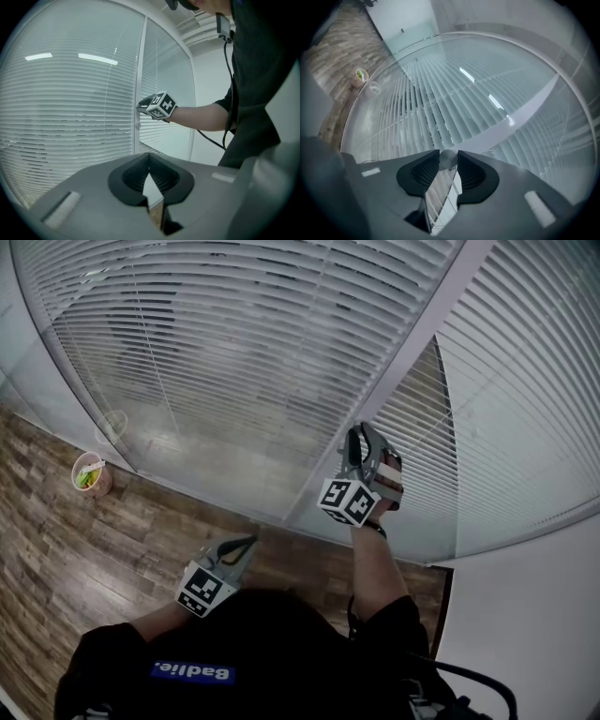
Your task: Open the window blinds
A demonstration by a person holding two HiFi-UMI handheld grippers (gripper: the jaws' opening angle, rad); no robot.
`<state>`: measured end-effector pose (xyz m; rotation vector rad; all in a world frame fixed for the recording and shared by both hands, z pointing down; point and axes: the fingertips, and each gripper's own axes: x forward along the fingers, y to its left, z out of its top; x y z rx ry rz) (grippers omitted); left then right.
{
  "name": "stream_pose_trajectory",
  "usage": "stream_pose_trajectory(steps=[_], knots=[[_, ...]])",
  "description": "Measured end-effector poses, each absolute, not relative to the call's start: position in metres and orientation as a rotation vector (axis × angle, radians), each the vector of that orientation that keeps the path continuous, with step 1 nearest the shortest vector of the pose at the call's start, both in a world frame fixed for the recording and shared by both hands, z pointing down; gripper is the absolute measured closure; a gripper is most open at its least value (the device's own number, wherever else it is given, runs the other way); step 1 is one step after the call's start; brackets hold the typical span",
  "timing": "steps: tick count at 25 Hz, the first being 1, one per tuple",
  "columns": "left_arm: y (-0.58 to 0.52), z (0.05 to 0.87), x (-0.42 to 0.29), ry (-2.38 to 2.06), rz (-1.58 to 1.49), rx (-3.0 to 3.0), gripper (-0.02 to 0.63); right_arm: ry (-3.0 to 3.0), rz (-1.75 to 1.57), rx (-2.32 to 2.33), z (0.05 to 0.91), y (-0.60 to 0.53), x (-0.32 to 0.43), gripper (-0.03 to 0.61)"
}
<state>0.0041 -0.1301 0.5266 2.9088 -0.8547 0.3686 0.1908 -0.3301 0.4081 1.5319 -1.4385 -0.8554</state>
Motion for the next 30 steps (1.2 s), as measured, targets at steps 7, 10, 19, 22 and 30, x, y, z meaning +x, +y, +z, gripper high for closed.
stream_pose_trajectory(steps=[7, 10, 19, 22, 30], knots=[[-0.128, 0.526, 0.005, -0.840, 0.367, 2.913, 0.614, -1.337, -0.996, 1.310, 0.412, -0.328, 0.188, 0.456], [-0.126, 0.526, 0.006, -0.834, 0.367, 2.914, 0.614, -1.288, -1.048, 1.233, 0.413, -0.327, 0.188, 0.456], [-0.126, 0.527, 0.005, -0.844, 0.375, 2.907, 0.614, -1.668, -0.772, 1.594, 0.404, -0.325, 0.191, 0.383], [-0.126, 0.527, 0.004, -0.847, 0.379, 2.899, 0.614, -1.844, -0.555, 1.794, 0.401, -0.324, 0.196, 0.385], [-0.126, 0.529, -0.003, -0.864, 0.390, 2.888, 0.614, -1.932, -0.385, 1.966, 0.396, -0.330, 0.198, 0.445]])
